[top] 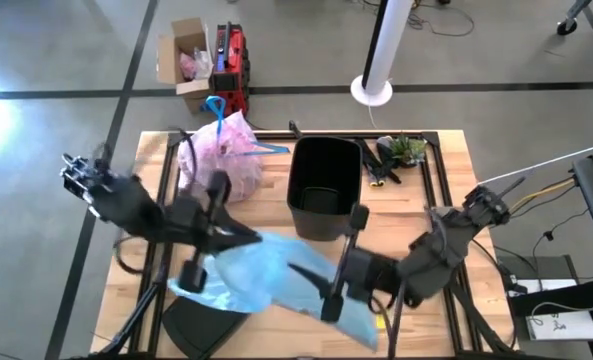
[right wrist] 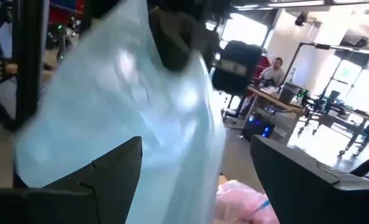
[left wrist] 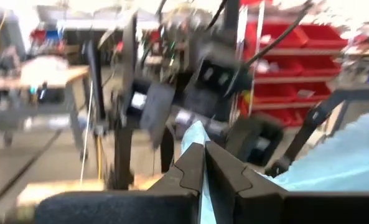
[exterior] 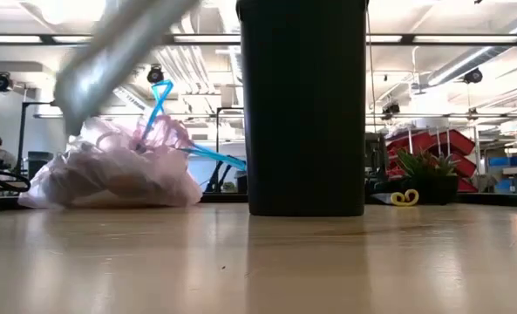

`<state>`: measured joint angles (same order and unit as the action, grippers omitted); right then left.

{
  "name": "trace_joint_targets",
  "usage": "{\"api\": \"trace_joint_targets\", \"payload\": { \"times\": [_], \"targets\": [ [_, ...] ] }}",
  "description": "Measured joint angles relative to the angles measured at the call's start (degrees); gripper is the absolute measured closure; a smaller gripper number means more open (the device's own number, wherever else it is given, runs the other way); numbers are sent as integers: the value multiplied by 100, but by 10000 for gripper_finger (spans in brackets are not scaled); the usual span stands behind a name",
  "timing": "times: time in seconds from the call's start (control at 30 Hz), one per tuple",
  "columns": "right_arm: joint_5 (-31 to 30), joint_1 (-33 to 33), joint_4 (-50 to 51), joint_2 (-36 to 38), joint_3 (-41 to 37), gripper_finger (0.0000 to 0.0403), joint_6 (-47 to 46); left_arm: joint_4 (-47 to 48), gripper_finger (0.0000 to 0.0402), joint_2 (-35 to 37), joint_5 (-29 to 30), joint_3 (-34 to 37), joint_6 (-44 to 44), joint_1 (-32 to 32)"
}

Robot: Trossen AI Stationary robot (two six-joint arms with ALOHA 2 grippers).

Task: Place trash/remove bag and relplace
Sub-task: Insert the blue trash bag into the trash bin

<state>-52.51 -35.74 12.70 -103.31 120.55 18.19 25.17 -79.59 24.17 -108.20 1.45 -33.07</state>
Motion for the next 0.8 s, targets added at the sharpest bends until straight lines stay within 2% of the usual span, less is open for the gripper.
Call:
{"api": "trace_joint_targets", "payload": {
  "times": [0.1,0.17,0.27,0.33,0.5,0.7,0.8],
  "targets": [
    [344,181,471,-2,371,121,-249,-5,401,-192,-470,-638,-366,115],
    [1186,350,789,-2,544,131,-566,32,401,-348,-757,-992,-431,205],
    [2873,581,801,-9,607,151,-1114,161,401,-612,-1138,-1404,-485,380],
    [3473,727,779,-23,596,167,-1425,178,401,-759,-1179,-1571,-524,470],
    [3411,913,794,-200,583,228,-1339,71,401,-1138,-1500,-1933,-546,661],
    [3066,794,755,-243,581,383,-571,171,393,-1481,-1643,-2553,-739,683],
    [2745,652,789,-193,581,389,-459,295,365,-1400,-1773,-2642,-965,683]
  ]
}}
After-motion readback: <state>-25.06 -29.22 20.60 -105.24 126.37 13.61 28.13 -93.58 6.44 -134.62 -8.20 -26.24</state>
